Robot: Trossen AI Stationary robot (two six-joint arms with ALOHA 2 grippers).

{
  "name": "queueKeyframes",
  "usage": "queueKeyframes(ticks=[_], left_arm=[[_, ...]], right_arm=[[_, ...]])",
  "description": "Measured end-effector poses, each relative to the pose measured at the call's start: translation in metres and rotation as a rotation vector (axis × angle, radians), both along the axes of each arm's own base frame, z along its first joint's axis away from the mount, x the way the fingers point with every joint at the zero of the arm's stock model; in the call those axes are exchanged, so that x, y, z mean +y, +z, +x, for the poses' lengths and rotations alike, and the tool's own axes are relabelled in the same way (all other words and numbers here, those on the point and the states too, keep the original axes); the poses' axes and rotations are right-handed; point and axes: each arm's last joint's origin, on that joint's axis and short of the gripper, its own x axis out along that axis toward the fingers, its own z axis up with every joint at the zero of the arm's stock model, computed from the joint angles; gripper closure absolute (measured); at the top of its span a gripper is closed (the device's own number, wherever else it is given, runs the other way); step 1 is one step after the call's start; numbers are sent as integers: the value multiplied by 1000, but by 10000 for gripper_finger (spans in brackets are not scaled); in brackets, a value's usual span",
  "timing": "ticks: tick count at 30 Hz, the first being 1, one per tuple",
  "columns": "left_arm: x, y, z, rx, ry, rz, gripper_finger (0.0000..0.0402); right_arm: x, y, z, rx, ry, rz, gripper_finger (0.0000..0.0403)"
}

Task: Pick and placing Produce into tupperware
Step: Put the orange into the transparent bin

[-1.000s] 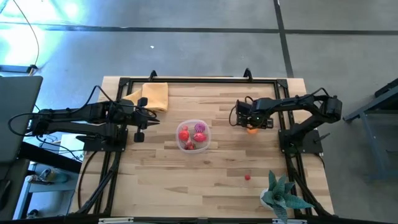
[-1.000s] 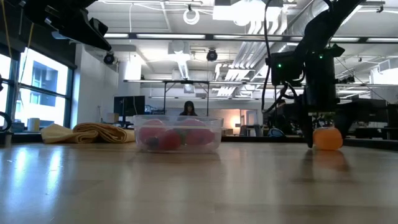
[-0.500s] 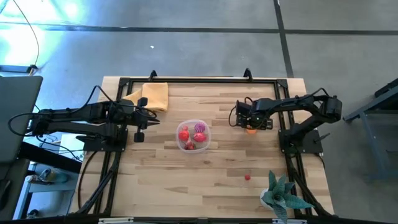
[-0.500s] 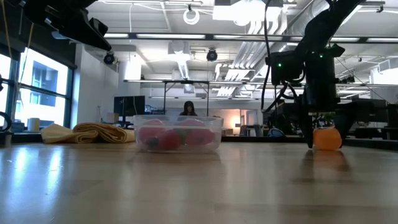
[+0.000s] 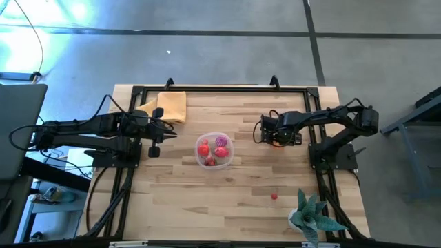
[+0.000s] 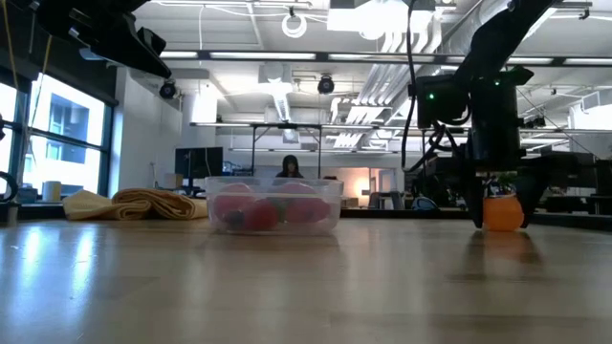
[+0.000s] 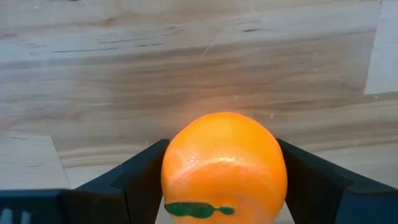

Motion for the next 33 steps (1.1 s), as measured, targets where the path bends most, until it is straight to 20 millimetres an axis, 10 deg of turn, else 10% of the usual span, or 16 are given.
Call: queueKeyframes(ticks=[33], left_arm=[[0, 0, 0, 0, 0, 0, 378]], right_arm=[[-2, 0, 0, 9, 31, -54, 165]])
